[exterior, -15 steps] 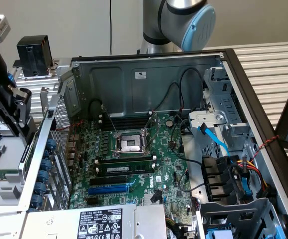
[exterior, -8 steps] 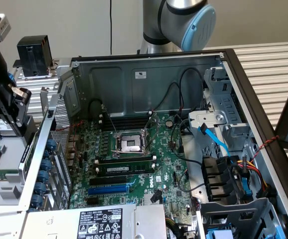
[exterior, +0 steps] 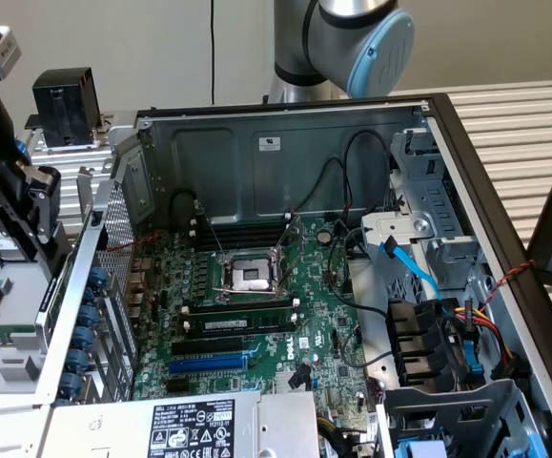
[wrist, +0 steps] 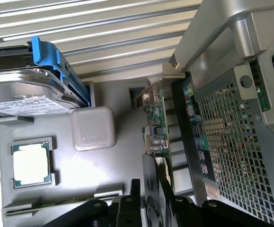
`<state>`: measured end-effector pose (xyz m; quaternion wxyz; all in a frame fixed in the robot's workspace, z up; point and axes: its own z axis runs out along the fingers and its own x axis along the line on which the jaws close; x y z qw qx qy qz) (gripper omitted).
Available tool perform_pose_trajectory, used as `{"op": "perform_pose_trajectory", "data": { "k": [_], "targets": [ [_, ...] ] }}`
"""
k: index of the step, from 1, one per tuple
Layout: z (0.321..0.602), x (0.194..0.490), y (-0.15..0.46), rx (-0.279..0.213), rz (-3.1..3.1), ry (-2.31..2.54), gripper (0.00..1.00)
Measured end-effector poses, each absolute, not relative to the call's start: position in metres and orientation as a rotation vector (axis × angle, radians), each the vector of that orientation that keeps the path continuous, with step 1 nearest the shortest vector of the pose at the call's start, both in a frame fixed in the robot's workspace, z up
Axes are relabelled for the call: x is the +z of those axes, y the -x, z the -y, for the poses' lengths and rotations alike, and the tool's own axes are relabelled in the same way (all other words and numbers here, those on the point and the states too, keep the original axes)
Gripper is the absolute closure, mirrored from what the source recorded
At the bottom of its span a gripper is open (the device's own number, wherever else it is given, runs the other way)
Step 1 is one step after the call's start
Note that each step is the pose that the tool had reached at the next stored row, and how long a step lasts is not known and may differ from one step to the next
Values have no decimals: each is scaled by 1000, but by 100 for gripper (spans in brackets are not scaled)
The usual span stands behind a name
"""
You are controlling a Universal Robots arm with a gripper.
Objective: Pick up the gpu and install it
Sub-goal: 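Pick up the gpu and move the gpu toward the slot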
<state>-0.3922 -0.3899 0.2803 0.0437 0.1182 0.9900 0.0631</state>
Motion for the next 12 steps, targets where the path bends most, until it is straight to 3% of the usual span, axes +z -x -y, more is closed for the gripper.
{"op": "perform_pose_trajectory", "data": {
  "k": [2,4,5,12],
  "targets": [
    [390,280,392,192,-3027,-363,61],
    [390,280,391,189,-3026,-365,61],
    [390,280,391,187,-3026,-366,55],
    [390,280,391,98,-3007,-369,55]
  ]
}}
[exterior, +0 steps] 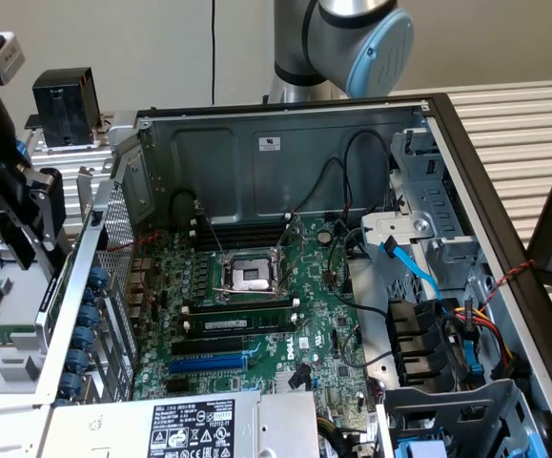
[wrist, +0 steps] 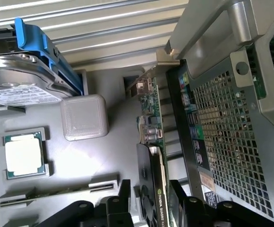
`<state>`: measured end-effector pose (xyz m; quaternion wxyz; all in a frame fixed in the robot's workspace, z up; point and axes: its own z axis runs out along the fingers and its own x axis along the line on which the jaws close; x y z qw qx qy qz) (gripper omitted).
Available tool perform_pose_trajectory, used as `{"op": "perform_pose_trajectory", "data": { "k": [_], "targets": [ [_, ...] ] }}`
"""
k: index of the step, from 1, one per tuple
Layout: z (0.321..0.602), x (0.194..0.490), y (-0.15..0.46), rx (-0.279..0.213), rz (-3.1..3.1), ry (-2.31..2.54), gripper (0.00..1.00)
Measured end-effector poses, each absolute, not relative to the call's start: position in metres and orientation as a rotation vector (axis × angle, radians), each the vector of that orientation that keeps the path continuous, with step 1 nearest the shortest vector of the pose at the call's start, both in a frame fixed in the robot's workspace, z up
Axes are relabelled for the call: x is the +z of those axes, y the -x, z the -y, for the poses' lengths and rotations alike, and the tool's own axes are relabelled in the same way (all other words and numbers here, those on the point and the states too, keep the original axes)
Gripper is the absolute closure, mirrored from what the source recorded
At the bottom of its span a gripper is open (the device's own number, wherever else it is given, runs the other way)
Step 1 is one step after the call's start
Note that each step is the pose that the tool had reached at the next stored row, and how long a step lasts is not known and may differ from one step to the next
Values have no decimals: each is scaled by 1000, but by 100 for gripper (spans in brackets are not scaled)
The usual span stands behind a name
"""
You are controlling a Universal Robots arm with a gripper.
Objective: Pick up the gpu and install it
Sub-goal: 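Pick up the gpu and move the gpu toward the slot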
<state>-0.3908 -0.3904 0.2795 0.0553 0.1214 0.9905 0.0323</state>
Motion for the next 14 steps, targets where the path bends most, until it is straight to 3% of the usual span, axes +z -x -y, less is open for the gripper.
{"op": "perform_pose_trajectory", "data": {
  "k": [14],
  "targets": [
    [390,271,388,85,-2973,-362,55]
  ]
}}
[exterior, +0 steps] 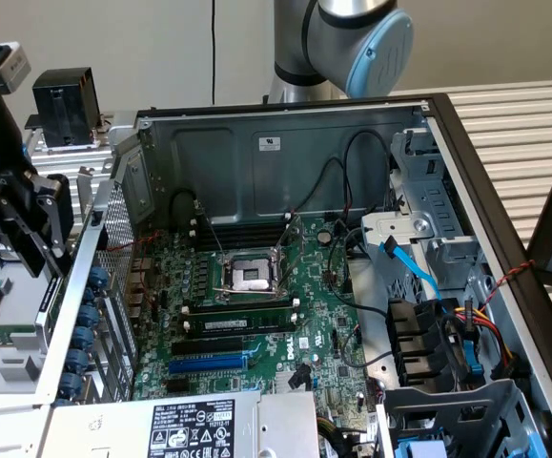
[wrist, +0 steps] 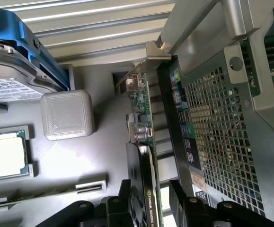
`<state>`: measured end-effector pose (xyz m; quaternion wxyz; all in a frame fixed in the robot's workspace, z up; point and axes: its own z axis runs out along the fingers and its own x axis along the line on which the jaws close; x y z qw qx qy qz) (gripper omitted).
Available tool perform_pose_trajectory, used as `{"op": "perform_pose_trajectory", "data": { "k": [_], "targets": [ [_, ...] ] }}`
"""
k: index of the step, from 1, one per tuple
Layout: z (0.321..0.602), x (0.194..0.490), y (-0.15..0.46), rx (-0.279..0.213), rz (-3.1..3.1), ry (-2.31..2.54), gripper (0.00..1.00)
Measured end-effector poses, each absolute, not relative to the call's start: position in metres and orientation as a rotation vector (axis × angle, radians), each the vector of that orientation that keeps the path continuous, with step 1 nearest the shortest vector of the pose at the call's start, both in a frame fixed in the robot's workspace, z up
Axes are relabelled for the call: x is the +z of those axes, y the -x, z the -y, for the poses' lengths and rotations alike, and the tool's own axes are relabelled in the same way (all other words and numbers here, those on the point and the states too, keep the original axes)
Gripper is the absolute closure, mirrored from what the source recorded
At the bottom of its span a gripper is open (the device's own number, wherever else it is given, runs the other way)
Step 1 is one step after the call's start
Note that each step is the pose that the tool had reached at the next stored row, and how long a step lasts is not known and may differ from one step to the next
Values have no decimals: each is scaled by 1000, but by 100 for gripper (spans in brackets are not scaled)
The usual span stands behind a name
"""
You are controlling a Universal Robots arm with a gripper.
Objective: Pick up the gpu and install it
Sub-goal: 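Pick up the gpu and move the gpu toward the slot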
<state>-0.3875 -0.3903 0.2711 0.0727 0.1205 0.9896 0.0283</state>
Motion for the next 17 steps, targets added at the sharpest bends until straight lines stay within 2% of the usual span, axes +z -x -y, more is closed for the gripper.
{"op": "perform_pose_trajectory", "data": {
  "k": [17],
  "targets": [
    [390,261,382,90,-2973,-362,55]
  ]
}}
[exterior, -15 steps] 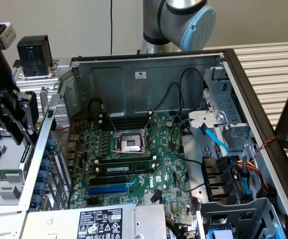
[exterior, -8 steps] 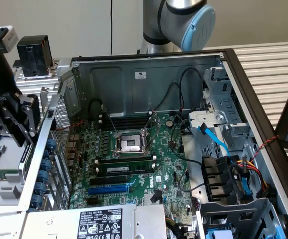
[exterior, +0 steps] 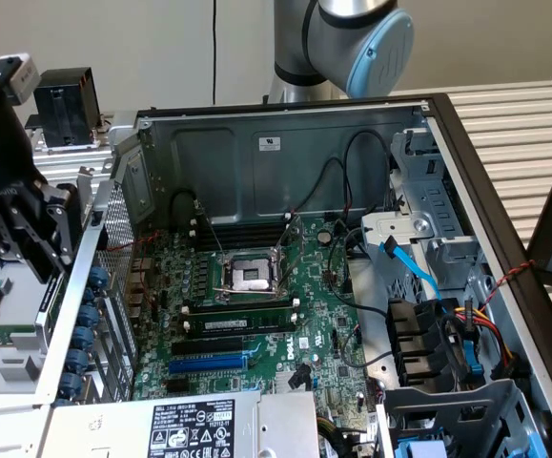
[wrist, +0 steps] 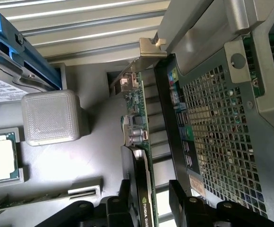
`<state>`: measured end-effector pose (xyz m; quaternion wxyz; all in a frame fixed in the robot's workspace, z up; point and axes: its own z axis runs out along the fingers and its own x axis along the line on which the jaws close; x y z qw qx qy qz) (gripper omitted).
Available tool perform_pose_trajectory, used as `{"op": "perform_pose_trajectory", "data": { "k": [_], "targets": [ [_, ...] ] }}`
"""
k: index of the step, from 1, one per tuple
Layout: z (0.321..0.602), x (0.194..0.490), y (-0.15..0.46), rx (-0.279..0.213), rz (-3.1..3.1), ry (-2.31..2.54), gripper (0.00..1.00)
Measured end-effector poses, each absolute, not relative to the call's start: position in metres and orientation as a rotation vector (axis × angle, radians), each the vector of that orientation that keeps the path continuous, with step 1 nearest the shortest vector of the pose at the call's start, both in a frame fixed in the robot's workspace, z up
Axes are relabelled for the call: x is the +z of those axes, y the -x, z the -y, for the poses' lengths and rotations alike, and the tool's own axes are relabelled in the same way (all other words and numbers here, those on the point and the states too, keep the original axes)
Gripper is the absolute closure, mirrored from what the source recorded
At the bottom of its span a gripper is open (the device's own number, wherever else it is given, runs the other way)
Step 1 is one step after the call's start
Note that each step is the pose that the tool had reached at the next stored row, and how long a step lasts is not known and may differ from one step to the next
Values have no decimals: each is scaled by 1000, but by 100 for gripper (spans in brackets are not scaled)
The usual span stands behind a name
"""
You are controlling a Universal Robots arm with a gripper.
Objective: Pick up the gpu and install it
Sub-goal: 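Pick up the gpu and move the gpu toward the slot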
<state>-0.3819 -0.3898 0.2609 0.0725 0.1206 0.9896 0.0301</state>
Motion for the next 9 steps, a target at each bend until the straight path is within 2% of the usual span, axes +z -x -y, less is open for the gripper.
{"op": "perform_pose_trajectory", "data": {
  "k": [9],
  "targets": [
    [389,256,382,151,-2986,-370,55]
  ]
}}
